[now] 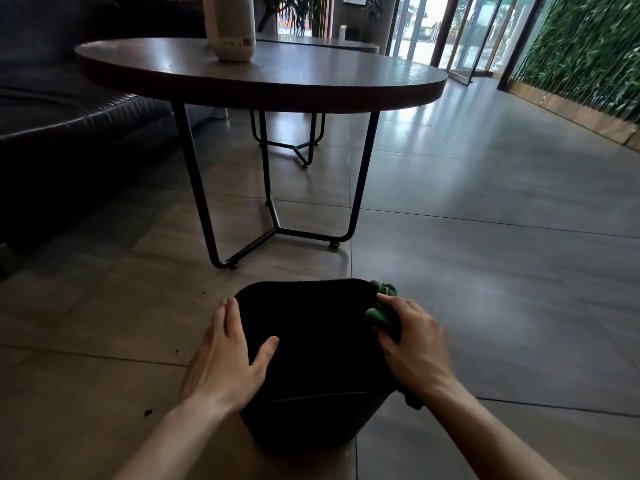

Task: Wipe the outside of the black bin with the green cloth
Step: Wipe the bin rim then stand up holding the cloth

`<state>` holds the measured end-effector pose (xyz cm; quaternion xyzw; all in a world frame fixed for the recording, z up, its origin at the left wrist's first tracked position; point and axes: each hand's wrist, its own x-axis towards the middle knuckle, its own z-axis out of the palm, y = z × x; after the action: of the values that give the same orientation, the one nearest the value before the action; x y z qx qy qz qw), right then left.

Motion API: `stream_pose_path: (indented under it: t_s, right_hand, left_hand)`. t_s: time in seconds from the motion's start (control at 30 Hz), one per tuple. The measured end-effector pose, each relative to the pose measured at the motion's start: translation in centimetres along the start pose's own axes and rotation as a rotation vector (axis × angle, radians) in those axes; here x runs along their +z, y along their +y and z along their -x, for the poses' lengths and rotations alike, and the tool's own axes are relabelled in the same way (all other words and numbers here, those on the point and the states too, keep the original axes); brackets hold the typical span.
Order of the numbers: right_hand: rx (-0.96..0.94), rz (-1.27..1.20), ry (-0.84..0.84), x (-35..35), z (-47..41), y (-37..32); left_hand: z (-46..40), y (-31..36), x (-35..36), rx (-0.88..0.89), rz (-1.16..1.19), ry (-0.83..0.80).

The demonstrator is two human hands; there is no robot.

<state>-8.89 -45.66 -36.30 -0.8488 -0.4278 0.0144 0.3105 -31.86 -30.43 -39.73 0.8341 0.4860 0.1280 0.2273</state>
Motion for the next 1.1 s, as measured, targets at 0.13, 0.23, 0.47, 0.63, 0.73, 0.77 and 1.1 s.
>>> stream_pose_path:
  t_s: [0.13, 0.23, 0.47, 0.63, 0.73, 0.77, 1.1]
  right_hand:
    - [-0.014, -0.038, 0.022, 0.1, 0.3, -0.1]
    - [-0.005, -0.032, 0.0, 0.1, 0.3, 0.2]
    - [0.031, 0.01, -0.382, -1.5, 0.9, 0.5]
    - [0.039, -0.03, -0.359, -2.9, 1.1, 0.0]
    - [0.076, -0.036, -0.271, -4.3, 1.6, -0.8]
    - [0.093, -0.035, -0.246, -4.7, 1.7, -1.1]
    - [0.097, -0.281, -0.457, -13.3, 3.4, -10.6]
  left_hand:
    - [0.3, 0.2, 0.2, -0.011, 0.017, -0.017]
    - [0.2, 0.4, 0.2, -0.024, 0.007, -0.002]
    - [0.3, 0.4, 0.2, -0.03, -0.016, -0.025]
    - [0.2, 0.4, -0.7, -0.03, -0.08, -0.094]
    - [0.2, 1.3, -2.4, 0.015, -0.165, -0.075]
    - [0.2, 2.1, -3.0, 0.071, -0.155, -0.054]
    - [4.1, 15.6, -9.9, 0.484, 0.27, -0.473]
